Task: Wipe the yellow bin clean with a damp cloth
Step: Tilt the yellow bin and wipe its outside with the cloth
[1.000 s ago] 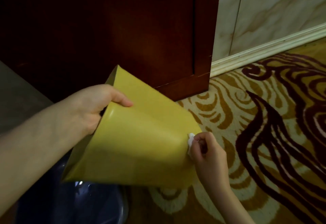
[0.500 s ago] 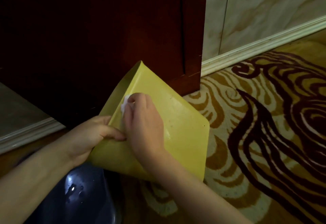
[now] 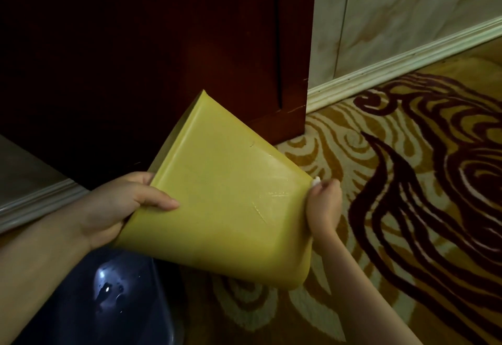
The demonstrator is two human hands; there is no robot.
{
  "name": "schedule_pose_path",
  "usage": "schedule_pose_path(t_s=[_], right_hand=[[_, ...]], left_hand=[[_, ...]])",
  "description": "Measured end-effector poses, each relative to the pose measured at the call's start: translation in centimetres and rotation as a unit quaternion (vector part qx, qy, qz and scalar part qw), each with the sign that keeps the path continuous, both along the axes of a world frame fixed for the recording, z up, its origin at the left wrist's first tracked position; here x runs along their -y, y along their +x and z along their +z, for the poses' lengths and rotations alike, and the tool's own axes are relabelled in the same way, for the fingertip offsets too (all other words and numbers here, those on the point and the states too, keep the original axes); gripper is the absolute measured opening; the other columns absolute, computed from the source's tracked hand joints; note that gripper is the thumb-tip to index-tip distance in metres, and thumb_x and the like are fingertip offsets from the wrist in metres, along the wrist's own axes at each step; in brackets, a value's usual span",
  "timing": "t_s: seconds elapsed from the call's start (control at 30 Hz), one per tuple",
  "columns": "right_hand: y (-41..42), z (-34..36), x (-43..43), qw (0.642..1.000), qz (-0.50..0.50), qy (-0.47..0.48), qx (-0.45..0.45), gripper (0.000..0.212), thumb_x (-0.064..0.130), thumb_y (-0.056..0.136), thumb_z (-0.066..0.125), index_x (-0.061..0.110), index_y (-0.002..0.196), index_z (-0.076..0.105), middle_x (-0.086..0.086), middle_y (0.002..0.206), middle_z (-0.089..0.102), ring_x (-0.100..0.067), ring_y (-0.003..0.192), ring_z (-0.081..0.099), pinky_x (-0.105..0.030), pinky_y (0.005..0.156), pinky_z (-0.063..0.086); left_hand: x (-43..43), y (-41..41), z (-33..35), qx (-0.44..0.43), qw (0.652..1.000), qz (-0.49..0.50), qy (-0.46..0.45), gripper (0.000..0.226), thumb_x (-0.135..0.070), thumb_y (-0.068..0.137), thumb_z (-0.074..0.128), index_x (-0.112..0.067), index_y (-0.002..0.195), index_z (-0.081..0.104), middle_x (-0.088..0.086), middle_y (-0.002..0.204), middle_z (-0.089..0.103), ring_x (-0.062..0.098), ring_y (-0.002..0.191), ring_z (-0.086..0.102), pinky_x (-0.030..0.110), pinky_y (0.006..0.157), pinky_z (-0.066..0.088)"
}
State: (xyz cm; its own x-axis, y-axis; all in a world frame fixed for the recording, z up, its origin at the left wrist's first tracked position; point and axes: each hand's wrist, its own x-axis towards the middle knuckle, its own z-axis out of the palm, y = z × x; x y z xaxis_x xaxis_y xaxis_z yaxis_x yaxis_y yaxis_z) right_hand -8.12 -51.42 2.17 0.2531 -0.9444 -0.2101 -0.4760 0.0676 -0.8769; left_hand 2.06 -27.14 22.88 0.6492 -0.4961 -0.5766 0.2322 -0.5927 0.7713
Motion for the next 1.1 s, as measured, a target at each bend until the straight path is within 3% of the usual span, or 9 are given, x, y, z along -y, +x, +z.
schedule_pose_path(t_s=[0.13, 0.23, 0.3, 0.43, 0.53, 0.7, 0.9, 1.0, 1.1], right_hand=[[-1.8, 0.2, 0.1, 1.000, -0.024, 0.019, -0.001, 0.009, 0.020, 0.095, 0.046, 0.016, 0.097, 0.053, -0.003, 0.093, 0.059, -0.011, 0.073, 0.054, -0.024, 0.061, 0.042], [-0.1, 5.0, -1.3, 0.993, 0.041, -0.100, 0.055, 0.011, 0.020, 0.094, 0.046, 0.016, 0.097, 0.056, 0.001, 0.090, 0.057, -0.005, 0.070, 0.053, -0.016, 0.054, 0.036], [2.1, 9.1, -3.1, 0.972, 0.115, -0.176, 0.102, 0.009, 0.019, 0.094, 0.048, 0.015, 0.097, 0.056, 0.002, 0.090, 0.057, -0.001, 0.067, 0.050, -0.014, 0.053, 0.036], [6.9, 15.0, -6.1, 0.922, 0.209, -0.293, 0.141, 0.011, 0.016, 0.093, 0.050, 0.008, 0.099, 0.055, -0.007, 0.096, 0.059, -0.020, 0.070, 0.056, -0.034, 0.054, 0.046], [8.3, 14.8, -5.7, 0.933, 0.210, -0.277, 0.097, 0.017, 0.020, 0.096, 0.044, 0.005, 0.098, 0.052, -0.011, 0.097, 0.058, -0.028, 0.072, 0.058, -0.041, 0.057, 0.048], [3.0, 6.5, -3.3, 0.983, 0.113, -0.142, 0.030, 0.016, 0.031, 0.096, 0.044, 0.022, 0.083, 0.047, 0.007, 0.080, 0.052, -0.004, 0.062, 0.048, -0.020, 0.050, 0.036], [-5.8, -1.9, -2.5, 0.997, 0.029, 0.010, -0.064, 0.016, 0.023, 0.094, 0.047, 0.026, 0.079, 0.047, 0.002, 0.080, 0.057, -0.009, 0.065, 0.053, -0.024, 0.051, 0.042], [-6.4, -0.6, -2.5, 0.999, 0.024, -0.020, -0.024, 0.015, 0.017, 0.093, 0.048, 0.025, 0.081, 0.048, 0.001, 0.078, 0.056, -0.014, 0.065, 0.054, -0.028, 0.053, 0.047], [-4.7, 4.6, -4.6, 0.987, 0.079, -0.124, 0.064, 0.020, 0.020, 0.092, 0.048, 0.034, 0.077, 0.045, 0.012, 0.072, 0.052, -0.004, 0.061, 0.051, -0.015, 0.051, 0.038]], left_hand=[[0.1, 0.0, 0.4, 0.001, 0.999, -0.037, 0.015, 0.072, -0.022, 0.012, 0.085, -0.011, 0.082, 0.075, 0.012, 0.077, 0.078, 0.023, 0.064, 0.073, 0.030, 0.053, 0.053], [1.3, 0.3, 1.1, 0.015, 0.999, -0.022, 0.024, 0.047, -0.021, 0.032, 0.081, -0.011, 0.078, 0.076, 0.010, 0.074, 0.078, 0.021, 0.062, 0.073, 0.028, 0.052, 0.054], [2.6, 0.4, 1.5, 0.036, 0.998, -0.029, 0.045, 0.043, -0.040, 0.046, 0.082, -0.016, 0.082, 0.076, 0.005, 0.079, 0.079, 0.020, 0.069, 0.074, 0.031, 0.062, 0.053], [4.8, 0.1, 1.2, 0.106, 0.990, -0.031, 0.088, 0.043, -0.055, 0.080, 0.052, -0.021, 0.099, 0.068, 0.003, 0.086, 0.077, 0.021, 0.077, 0.073, 0.030, 0.067, 0.053], [5.4, -0.1, 0.7, 0.144, 0.985, -0.028, 0.089, 0.039, -0.047, 0.088, 0.049, -0.018, 0.106, 0.065, 0.005, 0.090, 0.074, 0.022, 0.081, 0.071, 0.034, 0.073, 0.054], [4.6, 0.2, 0.6, 0.144, 0.987, -0.014, 0.075, 0.036, -0.047, 0.085, 0.052, -0.018, 0.101, 0.067, 0.002, 0.079, 0.078, 0.022, 0.077, 0.072, 0.033, 0.069, 0.054], [5.0, 0.1, 0.3, 0.147, 0.987, -0.011, 0.070, 0.039, -0.046, 0.085, 0.052, -0.015, 0.102, 0.066, 0.008, 0.092, 0.075, 0.028, 0.082, 0.071, 0.040, 0.077, 0.054], [4.8, 0.2, 0.2, 0.149, 0.987, -0.014, 0.067, 0.039, -0.046, 0.085, 0.051, -0.014, 0.102, 0.066, 0.010, 0.092, 0.074, 0.029, 0.082, 0.070, 0.040, 0.077, 0.054], [4.4, 0.6, 0.1, 0.149, 0.987, -0.006, 0.061, 0.037, -0.046, 0.085, 0.051, -0.015, 0.097, 0.068, 0.006, 0.080, 0.078, 0.024, 0.070, 0.073, 0.033, 0.066, 0.053]])
